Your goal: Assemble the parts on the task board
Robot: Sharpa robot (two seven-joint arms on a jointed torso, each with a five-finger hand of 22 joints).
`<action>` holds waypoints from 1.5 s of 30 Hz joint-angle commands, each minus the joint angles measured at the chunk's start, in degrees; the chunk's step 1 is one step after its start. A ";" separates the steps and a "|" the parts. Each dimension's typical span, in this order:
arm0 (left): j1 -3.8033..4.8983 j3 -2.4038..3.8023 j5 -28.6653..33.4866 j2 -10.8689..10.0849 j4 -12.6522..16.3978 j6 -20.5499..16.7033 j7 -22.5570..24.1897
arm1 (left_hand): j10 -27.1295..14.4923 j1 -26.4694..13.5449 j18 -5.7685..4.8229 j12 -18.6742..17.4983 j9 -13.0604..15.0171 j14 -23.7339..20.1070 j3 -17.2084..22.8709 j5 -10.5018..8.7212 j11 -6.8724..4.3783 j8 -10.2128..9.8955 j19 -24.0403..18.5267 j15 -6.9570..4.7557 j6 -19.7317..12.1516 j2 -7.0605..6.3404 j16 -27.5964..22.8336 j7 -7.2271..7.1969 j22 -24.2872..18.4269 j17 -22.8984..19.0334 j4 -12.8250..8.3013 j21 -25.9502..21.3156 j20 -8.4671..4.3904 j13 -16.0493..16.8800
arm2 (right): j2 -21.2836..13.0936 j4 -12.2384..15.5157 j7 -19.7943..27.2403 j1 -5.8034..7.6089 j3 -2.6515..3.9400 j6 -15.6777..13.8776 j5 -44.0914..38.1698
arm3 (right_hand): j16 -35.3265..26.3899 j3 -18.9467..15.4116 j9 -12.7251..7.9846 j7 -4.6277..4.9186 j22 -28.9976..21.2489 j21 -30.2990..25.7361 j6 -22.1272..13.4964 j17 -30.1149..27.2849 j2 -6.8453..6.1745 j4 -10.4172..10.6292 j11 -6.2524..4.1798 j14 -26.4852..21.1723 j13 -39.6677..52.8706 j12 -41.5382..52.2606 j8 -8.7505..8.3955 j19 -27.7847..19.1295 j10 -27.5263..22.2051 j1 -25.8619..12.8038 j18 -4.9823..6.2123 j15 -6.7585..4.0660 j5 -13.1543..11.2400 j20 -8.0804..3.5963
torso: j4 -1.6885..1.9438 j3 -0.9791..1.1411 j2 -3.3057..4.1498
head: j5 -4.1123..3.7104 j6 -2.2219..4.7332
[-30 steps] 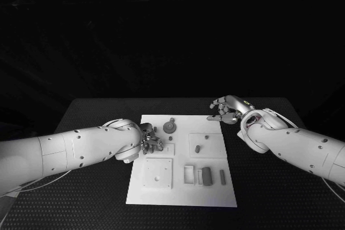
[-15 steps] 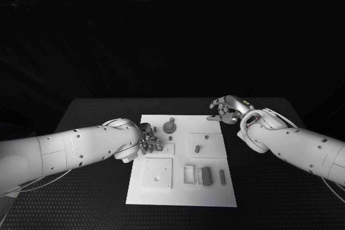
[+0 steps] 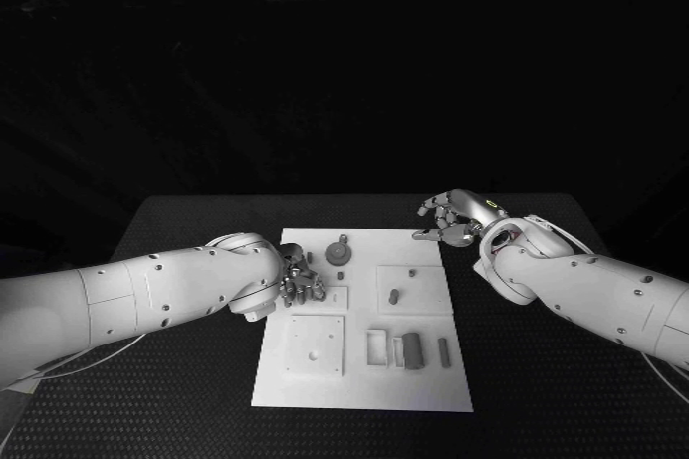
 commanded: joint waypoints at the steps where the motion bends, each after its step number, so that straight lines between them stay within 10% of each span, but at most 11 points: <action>1: -0.49 -0.37 -0.07 0.35 -0.21 2.34 -1.17 | -0.02 1.74 -0.80 0.27 0.05 -0.47 0.03 0.38 -0.55 0.35 0.19 -0.08 1.46 2.51 0.42 -1.20 0.15 -0.12 -0.28 -0.20 -0.19 0.10 | 0.05 0.01 0.06 -0.01 0.03 0.72 0.00 | -0.24 0.45 0.06 2.16 -0.06 -0.26 -1.65 -0.09 0.00 0.04 -0.08 -0.47 -0.08 0.30 -0.11 -0.05 -0.46 -0.72 1.65 0.12 -0.01 -0.23 | -0.01 0.03 0.01 | -0.04 -0.07; 25: -0.48 -0.36 1.24 1.39 -0.89 1.64 -0.43 | -0.79 -1.85 -0.80 0.91 0.77 -1.25 -0.48 -1.85 -0.50 0.29 0.18 -0.11 1.00 0.34 1.49 -1.11 1.17 -1.38 5.17 -1.25 -0.22 0.20 | 0.23 -0.13 -0.09 -0.02 0.03 0.95 -0.25 | -0.21 0.61 0.10 2.17 -0.06 -0.26 -1.67 -0.12 -0.01 0.03 -0.07 -0.50 -0.12 0.34 -0.14 -0.07 -0.49 -0.68 1.67 0.12 -0.01 -0.21 | -0.04 0.02 -0.01 | -0.14 -0.05; 45: -0.48 -0.34 5.09 1.97 -1.20 -0.08 0.65 | -0.78 0.49 -0.81 1.34 1.15 -1.31 0.21 -1.32 -0.57 0.42 0.35 -0.16 1.17 3.06 2.17 -1.24 1.94 -1.91 2.41 -1.57 -0.29 0.26 | 0.29 -0.13 -0.19 -0.04 0.03 1.18 -0.26 | -0.19 0.72 0.13 2.18 -0.06 -0.25 -1.70 -0.15 -0.06 0.04 -0.06 -0.53 -0.16 0.37 -0.17 -0.10 -0.52 -0.69 1.69 0.13 -0.01 -0.19 | -0.02 0.01 -0.02 | -0.13 0.07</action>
